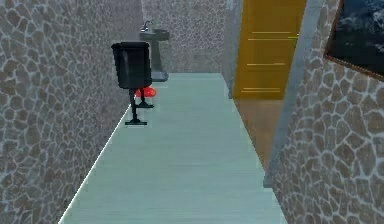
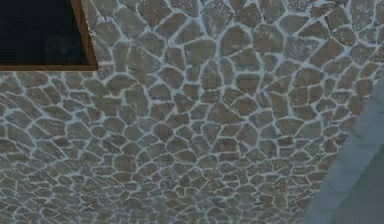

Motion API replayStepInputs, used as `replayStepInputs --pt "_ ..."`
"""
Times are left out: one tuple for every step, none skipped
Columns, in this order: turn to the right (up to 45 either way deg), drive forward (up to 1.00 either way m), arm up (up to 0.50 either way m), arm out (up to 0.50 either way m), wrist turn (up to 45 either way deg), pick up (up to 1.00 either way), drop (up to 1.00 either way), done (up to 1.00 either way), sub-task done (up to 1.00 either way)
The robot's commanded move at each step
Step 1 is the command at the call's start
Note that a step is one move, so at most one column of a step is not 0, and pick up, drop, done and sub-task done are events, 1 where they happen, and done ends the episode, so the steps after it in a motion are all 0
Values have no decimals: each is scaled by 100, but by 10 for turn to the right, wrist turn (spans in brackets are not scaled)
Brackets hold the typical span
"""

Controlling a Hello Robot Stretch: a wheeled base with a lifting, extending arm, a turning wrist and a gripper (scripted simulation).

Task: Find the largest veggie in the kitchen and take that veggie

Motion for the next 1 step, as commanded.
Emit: replayStepInputs --pt "0 100 0 0 0 0 0 0 0"
